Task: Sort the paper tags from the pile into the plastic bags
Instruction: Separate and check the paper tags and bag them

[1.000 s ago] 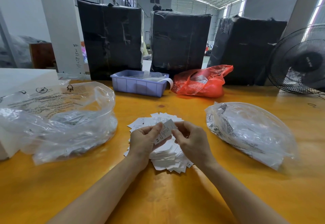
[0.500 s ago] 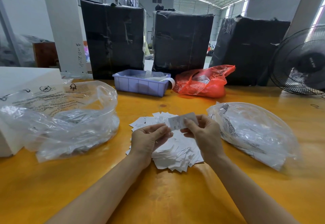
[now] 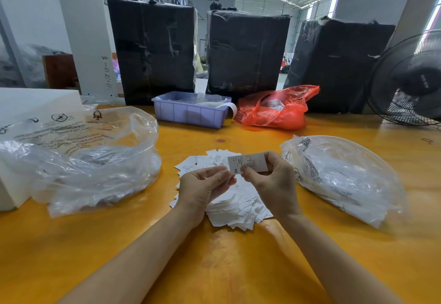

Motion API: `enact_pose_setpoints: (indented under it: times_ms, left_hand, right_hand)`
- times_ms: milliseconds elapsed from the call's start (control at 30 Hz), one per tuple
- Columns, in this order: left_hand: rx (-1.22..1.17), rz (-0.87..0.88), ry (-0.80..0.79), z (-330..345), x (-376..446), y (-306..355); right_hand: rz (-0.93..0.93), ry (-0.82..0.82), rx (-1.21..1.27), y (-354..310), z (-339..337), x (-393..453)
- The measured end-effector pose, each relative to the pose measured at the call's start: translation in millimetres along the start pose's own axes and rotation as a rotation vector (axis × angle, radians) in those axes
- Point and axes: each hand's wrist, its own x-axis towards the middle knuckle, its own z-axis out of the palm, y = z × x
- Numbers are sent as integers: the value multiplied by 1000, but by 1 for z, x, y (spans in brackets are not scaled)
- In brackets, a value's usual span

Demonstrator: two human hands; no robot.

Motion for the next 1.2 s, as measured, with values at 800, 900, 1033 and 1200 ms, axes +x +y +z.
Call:
enact_pose_setpoints:
  times_ms: [800,900,1033,1200]
  left_hand:
    - [101,69,32,-1,2,-3]
    - [158,57,37,-1,3,-3]
    - [235,51,34,-1,2,-4]
    - [231,23,-4,1,0,-4]
  right_hand:
    - [126,-250,1,-1,0,-1]
    - [177,-288,5,-1,-3,2]
    - [206,-334,31,0,-5,3]
    - [116,-203,37,2,-5,5]
